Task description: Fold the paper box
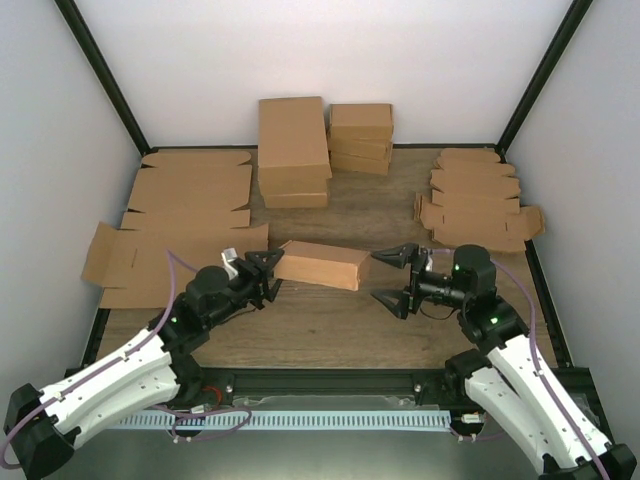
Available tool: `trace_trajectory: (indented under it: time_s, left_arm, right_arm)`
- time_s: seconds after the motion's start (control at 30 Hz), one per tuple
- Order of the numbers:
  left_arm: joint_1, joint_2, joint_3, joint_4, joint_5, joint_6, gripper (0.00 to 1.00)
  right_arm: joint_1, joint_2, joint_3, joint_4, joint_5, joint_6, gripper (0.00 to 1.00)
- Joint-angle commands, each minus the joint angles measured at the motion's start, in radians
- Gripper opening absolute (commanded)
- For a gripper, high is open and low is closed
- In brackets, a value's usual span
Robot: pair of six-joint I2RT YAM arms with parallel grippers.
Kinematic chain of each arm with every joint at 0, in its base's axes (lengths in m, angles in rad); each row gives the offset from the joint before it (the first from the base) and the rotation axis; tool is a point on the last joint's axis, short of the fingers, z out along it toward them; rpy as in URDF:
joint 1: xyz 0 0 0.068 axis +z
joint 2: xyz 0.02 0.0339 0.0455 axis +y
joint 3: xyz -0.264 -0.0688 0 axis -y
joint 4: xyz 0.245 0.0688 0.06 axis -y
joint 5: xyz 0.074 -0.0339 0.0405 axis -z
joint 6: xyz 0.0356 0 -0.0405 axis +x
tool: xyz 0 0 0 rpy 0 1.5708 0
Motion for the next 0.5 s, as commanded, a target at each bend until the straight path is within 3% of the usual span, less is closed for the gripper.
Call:
trace_trajectory:
  time_s: [0.0,0.33,0.47]
  left_arm:
    - [-0.002,0.009,0.028,0.066,0.019,0.018,0.56]
    - [-0.002,0.048,0.036,0.119,0.042,0.017,0.56]
    - [-0.001,0.055,0.041,0.129,0.039,0.024,0.56]
  right_arm:
    - [0.002,0.006,0.014,0.067,-0.013,0.039,0.96]
    - [0.06,0.079,-0.001,0.153,0.002,0.048,0.93]
    - [0.072,0.09,-0.012,0.182,0.01,0.061,0.84]
